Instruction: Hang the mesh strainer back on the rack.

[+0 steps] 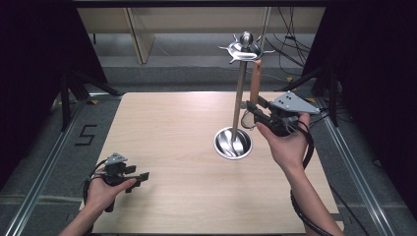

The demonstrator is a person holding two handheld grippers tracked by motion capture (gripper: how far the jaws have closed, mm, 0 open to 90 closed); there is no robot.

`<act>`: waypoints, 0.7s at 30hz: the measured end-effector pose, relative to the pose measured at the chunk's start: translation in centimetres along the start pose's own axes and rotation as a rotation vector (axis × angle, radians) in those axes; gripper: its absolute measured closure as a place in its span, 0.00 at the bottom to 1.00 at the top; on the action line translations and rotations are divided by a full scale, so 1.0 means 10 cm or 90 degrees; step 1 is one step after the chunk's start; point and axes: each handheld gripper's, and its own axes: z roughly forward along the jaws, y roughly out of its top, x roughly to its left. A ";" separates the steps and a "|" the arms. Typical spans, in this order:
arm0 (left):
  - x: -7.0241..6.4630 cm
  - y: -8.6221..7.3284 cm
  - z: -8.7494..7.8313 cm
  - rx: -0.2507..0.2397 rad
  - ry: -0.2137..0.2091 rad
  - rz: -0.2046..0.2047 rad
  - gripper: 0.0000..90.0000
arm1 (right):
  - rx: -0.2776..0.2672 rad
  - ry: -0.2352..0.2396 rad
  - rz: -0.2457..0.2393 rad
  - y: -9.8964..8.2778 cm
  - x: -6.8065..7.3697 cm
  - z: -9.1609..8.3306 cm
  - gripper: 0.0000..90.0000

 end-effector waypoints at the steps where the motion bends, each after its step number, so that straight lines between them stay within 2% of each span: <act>1: 0.00 0.00 0.00 0.000 0.000 0.001 0.36 | 0.002 0.003 0.011 0.00 0.02 -0.01 0.64; 2: 0.00 0.00 0.00 0.000 -0.001 0.002 0.36 | 0.002 -0.003 0.010 -0.01 0.02 -0.02 0.61; 3: 0.00 0.00 0.00 0.000 -0.001 0.003 0.36 | -0.012 -0.013 -0.015 0.00 -0.01 -0.03 0.59; 4: 0.00 0.00 0.00 0.001 -0.004 0.007 0.36 | -0.003 -0.008 0.015 -0.01 0.01 -0.04 0.56; 5: 0.00 -0.01 0.00 -0.003 -0.005 0.004 0.36 | -0.003 -0.008 0.024 -0.02 0.02 -0.05 0.54; 6: 0.00 0.00 0.00 -0.001 -0.004 0.005 0.36 | -0.014 -0.010 -0.003 -0.02 -0.02 -0.06 0.53; 7: 0.00 0.00 0.00 -0.001 -0.002 0.004 0.36 | -0.003 -0.005 0.021 -0.03 0.00 -0.08 0.51; 8: 0.00 0.00 -0.01 -0.001 -0.002 0.004 0.36 | -0.001 -0.006 0.012 -0.04 -0.02 -0.09 0.49; 10: 0.00 0.00 -0.01 -0.003 -0.002 0.000 0.36 | 0.000 -0.006 0.020 -0.06 -0.03 -0.12 0.47; 11: 0.00 -0.01 -0.01 -0.002 -0.003 0.000 0.36 | -0.008 -0.010 0.007 -0.07 -0.05 -0.13 0.47; 12: 0.00 -0.01 0.00 -0.001 -0.002 0.000 0.36 | -0.002 -0.007 0.002 -0.09 -0.07 -0.14 0.46; 13: -0.01 -0.01 0.00 -0.003 -0.001 0.000 0.36 | 0.007 -0.002 0.022 -0.10 -0.06 -0.16 0.46; 15: 0.00 -0.01 -0.01 0.000 -0.002 0.004 0.36 | 0.004 -0.010 0.006 -0.13 -0.10 -0.18 0.45; 16: 0.00 -0.01 -0.01 0.000 -0.002 0.004 0.36 | 0.014 -0.004 0.026 -0.15 -0.09 -0.20 0.45; 17: 0.00 -0.01 -0.01 0.000 -0.003 0.005 0.36 | 0.014 -0.007 0.020 -0.17 -0.11 -0.22 0.45; 18: -0.01 -0.01 -0.01 -0.003 -0.002 0.003 0.36 | 0.011 -0.009 0.001 -0.19 -0.14 -0.23 0.45; 21: 0.00 -0.01 -0.02 -0.005 -0.003 0.003 0.36 | 0.032 -0.007 0.021 -0.24 -0.16 -0.29 0.45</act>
